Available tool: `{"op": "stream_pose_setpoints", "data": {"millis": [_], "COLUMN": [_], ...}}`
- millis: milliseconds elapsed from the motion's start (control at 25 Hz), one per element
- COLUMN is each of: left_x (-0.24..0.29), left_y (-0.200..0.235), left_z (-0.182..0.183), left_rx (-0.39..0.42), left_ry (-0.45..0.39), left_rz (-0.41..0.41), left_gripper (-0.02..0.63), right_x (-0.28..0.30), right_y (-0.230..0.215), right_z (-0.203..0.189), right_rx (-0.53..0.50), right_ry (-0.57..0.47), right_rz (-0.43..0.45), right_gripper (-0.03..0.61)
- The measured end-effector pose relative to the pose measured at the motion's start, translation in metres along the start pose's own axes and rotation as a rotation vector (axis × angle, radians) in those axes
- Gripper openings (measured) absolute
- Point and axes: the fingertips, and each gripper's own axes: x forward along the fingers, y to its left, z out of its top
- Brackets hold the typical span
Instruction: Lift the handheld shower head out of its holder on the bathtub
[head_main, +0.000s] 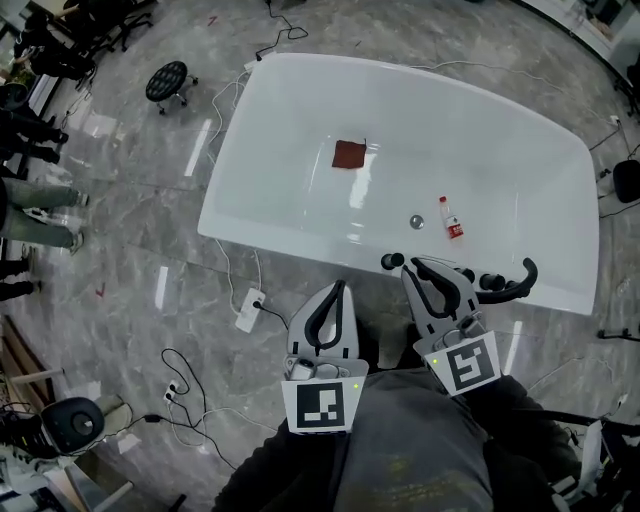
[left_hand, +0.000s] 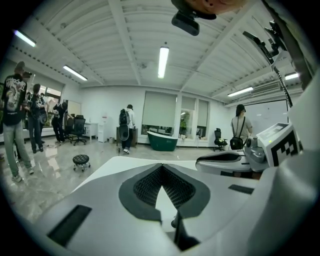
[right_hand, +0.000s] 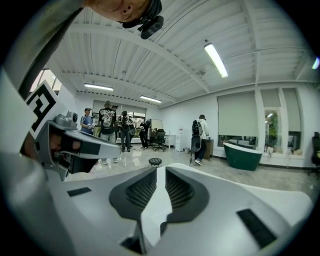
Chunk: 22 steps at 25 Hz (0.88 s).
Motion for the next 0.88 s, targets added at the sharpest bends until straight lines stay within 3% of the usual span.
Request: {"op": "stream_pose_setpoints", "data": {"millis": [440,880], "left_x": [-0.001,0.043], "left_y": [0.026,0.031], "left_z": [-0.008,-0.056], "left_rx": [0.030,0.089], "left_ry": [0.011,0.031], "left_rz": [0.018,0.029], "left_gripper": [0.003,0.003], "right_x": [0.024,0.058], "right_y": [0.008,-0.007], "right_z": [-0.031,-0.108], "right_rx": [-0.037,-0.044], "right_ry": [0.020,0.030], "right_rz": [-0.003,-0.004], "right_gripper": [0.095,0.117]}}
